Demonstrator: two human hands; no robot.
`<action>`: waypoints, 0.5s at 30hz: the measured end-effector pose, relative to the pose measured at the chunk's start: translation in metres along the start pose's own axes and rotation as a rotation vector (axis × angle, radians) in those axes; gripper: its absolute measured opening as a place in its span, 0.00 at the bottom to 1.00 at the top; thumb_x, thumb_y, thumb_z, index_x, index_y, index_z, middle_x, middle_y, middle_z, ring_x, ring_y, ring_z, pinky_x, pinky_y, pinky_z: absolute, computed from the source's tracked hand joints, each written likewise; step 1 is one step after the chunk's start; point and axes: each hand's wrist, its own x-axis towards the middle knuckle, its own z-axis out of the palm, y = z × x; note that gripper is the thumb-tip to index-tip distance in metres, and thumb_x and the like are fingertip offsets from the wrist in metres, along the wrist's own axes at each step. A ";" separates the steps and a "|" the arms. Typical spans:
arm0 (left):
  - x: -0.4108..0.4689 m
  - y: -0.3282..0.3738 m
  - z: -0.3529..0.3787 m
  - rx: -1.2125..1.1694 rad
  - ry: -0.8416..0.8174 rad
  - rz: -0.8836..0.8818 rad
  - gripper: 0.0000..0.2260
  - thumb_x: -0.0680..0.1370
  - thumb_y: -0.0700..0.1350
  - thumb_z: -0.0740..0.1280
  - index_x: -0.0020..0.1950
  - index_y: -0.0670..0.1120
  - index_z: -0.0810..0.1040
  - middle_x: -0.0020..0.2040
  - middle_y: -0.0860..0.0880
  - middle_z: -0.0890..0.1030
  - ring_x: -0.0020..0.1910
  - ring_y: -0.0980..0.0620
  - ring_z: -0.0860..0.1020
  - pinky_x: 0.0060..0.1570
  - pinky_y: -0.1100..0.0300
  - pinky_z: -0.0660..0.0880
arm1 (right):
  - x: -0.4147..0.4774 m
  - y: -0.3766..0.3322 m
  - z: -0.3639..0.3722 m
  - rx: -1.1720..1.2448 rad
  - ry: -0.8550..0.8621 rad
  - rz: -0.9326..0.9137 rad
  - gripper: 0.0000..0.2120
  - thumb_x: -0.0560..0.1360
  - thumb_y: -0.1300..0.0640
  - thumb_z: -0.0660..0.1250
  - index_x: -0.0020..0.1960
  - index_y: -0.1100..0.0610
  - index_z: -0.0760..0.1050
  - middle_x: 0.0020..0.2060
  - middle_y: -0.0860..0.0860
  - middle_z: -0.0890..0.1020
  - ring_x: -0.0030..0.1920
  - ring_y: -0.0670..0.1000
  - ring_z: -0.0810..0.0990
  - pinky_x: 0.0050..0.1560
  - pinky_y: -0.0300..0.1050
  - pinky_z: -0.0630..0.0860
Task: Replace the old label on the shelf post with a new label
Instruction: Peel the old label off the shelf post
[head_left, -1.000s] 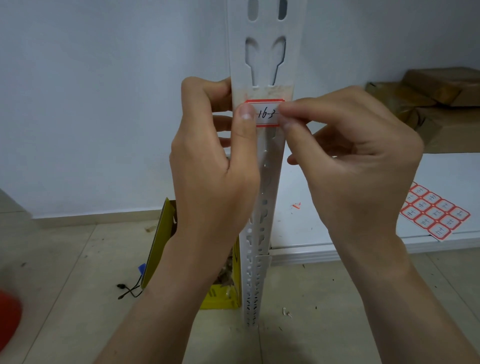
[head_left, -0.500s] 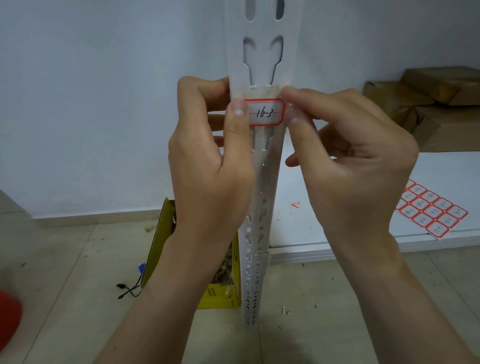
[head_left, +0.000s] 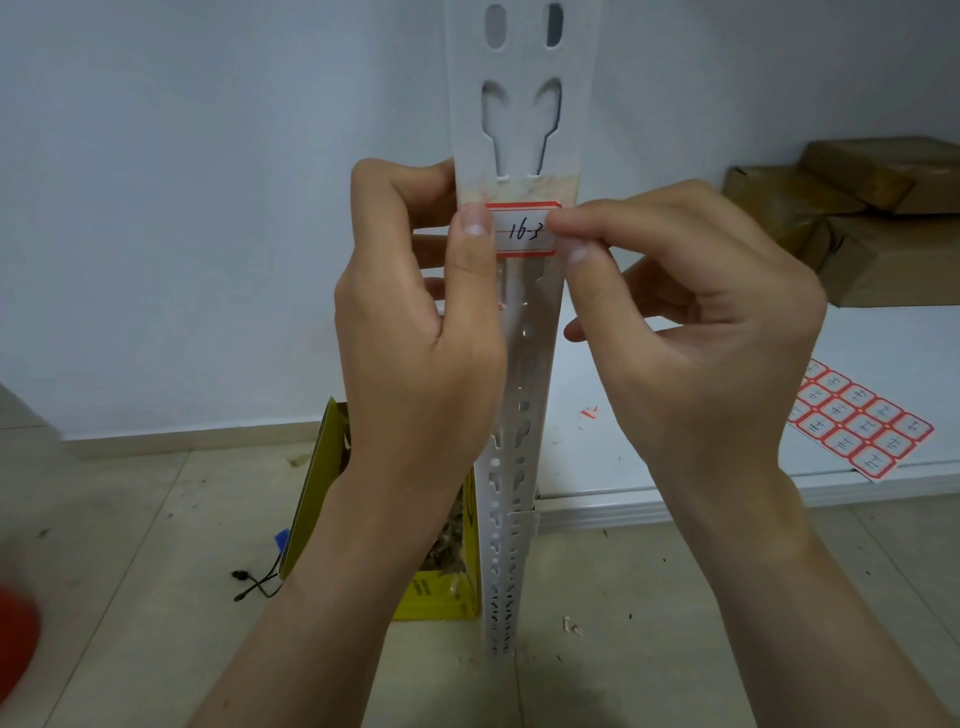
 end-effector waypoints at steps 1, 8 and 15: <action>0.000 0.000 0.000 -0.002 -0.001 -0.002 0.02 0.85 0.40 0.60 0.56 0.46 0.69 0.46 0.60 0.77 0.43 0.57 0.80 0.41 0.66 0.75 | 0.000 0.000 -0.001 0.000 0.006 0.005 0.07 0.81 0.65 0.71 0.57 0.58 0.85 0.46 0.50 0.84 0.37 0.50 0.84 0.35 0.42 0.82; 0.000 0.000 0.000 -0.002 -0.001 0.004 0.02 0.85 0.39 0.60 0.56 0.45 0.69 0.46 0.60 0.77 0.43 0.59 0.79 0.41 0.66 0.75 | 0.001 -0.002 0.000 0.009 -0.003 0.009 0.07 0.81 0.65 0.71 0.57 0.57 0.85 0.46 0.51 0.84 0.37 0.49 0.84 0.35 0.41 0.81; 0.000 -0.001 0.001 -0.016 0.004 0.002 0.01 0.85 0.39 0.59 0.56 0.44 0.69 0.45 0.59 0.76 0.41 0.59 0.79 0.41 0.68 0.74 | 0.000 -0.003 0.000 -0.006 0.013 0.023 0.07 0.81 0.65 0.71 0.57 0.58 0.85 0.46 0.49 0.84 0.34 0.49 0.83 0.35 0.39 0.81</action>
